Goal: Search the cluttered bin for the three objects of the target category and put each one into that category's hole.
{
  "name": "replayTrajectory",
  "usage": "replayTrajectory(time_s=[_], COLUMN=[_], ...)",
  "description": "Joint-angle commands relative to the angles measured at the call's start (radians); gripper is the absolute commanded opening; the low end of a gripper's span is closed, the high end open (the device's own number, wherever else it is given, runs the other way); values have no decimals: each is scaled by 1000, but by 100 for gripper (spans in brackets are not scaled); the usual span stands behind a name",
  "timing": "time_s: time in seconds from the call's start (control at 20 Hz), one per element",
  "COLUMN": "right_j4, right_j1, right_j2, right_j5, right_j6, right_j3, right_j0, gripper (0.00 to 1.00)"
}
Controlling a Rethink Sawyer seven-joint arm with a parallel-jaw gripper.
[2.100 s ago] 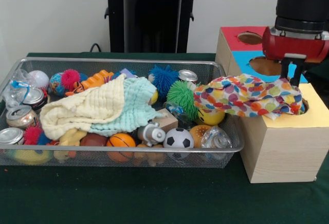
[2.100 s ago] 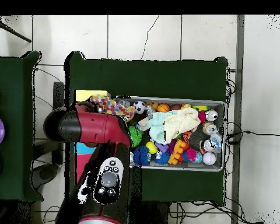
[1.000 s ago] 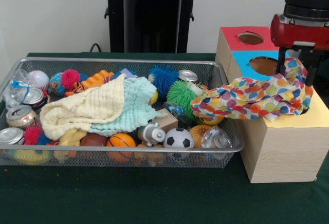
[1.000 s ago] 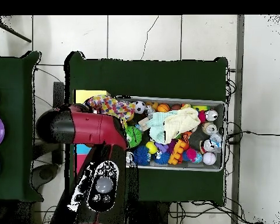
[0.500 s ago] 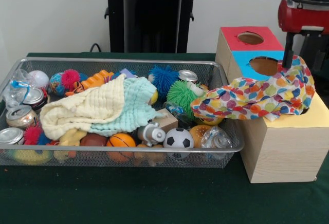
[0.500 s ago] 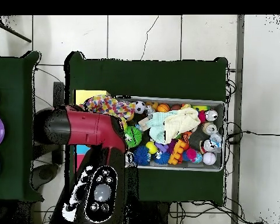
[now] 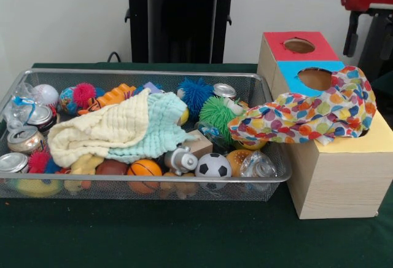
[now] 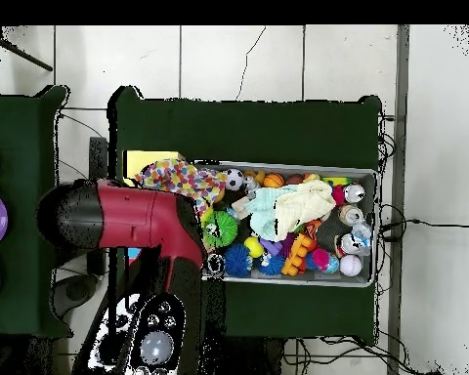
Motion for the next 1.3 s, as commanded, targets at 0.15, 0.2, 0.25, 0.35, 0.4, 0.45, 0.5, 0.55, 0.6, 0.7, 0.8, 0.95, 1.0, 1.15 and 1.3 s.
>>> replayTrajectory(time_s=[0.15, 0.2, 0.25, 0.35, 0.4, 0.45, 0.5, 0.55, 0.6, 0.7, 0.8, 0.95, 1.0, 1.15, 1.3], right_j4=[-55, -55, -62, -70, -74, -82, -80, -78, -77, -77, -78, -76, -75, -73, -67], right_j1=[41, 44, 51, 62, 63, 65, 66, 67, 69, 72, 82, 99, 106, 134, 151], right_j2=[-47, -52, -68, -94, -98, -107, -111, -121, -121, -118, -107, -87, -81, -63, -51], right_j5=[70, 66, 59, 54, 45, 35, 39, 46, 52, 42, 23, -23, -39, -95, -126], right_j6=[211, 214, 221, 235, 227, 218, 215, 213, 207, 194, 179, 173, 172, 173, 180], right_j3=[-44, -48, -57, -69, -71, -75, -76, -83, -90, -91, -95, -85, -83, -77, -62], right_j0=[7, 9, 18, 35, 36, 39, 41, 39, 36, 27, 9, -8, -13, -18, -18], gripper=[0, 0, 0, 0, 0, 0, 0, 0, 0, 0, 0, 0, 0, 0, 0])
